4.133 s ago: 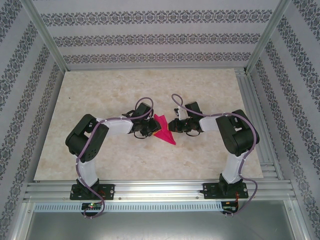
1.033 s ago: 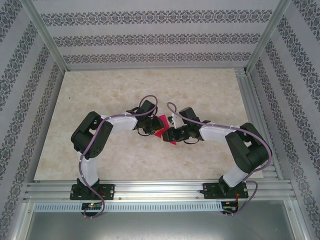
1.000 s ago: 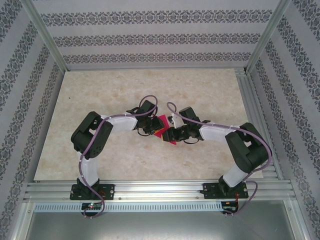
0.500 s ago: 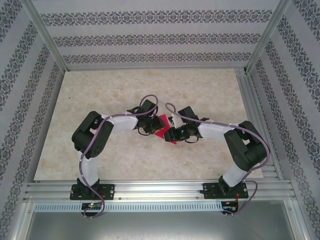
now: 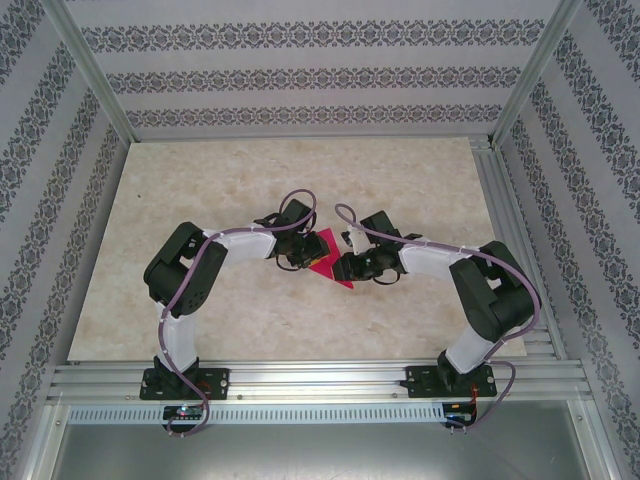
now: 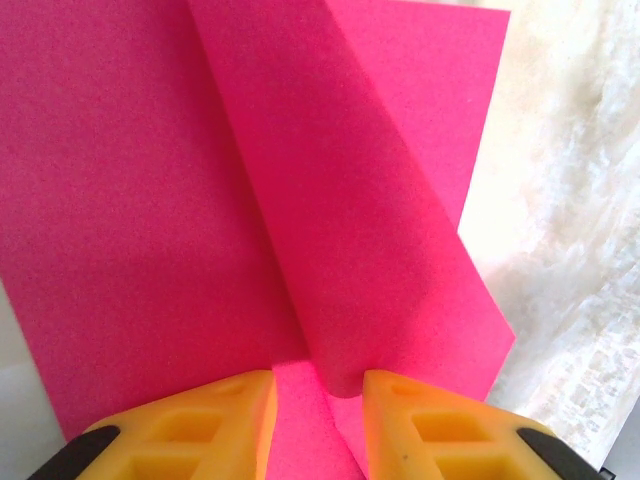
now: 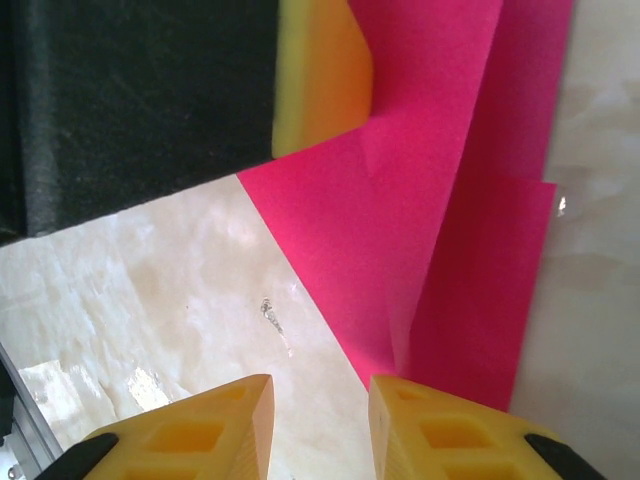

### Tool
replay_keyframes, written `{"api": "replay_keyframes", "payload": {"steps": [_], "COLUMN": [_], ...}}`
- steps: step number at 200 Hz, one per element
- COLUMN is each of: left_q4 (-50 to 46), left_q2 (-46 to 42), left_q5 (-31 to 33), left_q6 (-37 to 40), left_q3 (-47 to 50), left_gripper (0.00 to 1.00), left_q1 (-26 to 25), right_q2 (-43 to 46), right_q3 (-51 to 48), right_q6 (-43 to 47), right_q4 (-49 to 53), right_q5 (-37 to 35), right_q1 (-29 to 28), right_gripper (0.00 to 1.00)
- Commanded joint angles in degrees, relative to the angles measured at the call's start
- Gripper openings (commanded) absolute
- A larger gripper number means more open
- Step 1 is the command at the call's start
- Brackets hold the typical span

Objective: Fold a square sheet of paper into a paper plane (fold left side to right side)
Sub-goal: Fourth fold the wing at the center of the table.

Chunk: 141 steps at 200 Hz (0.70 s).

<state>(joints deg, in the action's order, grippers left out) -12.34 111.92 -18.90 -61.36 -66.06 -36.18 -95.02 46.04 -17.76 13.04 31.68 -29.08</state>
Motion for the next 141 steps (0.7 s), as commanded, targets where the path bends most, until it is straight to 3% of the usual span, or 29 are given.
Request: {"api": "replay_keyframes", "payload": {"steps": [1, 141], "left_q4": [-4.01, -3.88], "left_q2": [2.8, 2.78], "left_q5": [2.64, 2.47], "left_q6": [0.72, 0.74], "left_q3": [0.03, 0.23], "left_gripper": [0.32, 0.33], "left_q1": [-0.64, -0.66], "right_q2": [1.4, 0.4], "right_q3": [0.45, 1.4], "right_q6": [2.07, 3.43], "right_q4": [0.32, 2.71], "right_q5": [-0.66, -3.9], "right_q1": [0.69, 1.22], "right_gripper": [0.31, 0.32]}}
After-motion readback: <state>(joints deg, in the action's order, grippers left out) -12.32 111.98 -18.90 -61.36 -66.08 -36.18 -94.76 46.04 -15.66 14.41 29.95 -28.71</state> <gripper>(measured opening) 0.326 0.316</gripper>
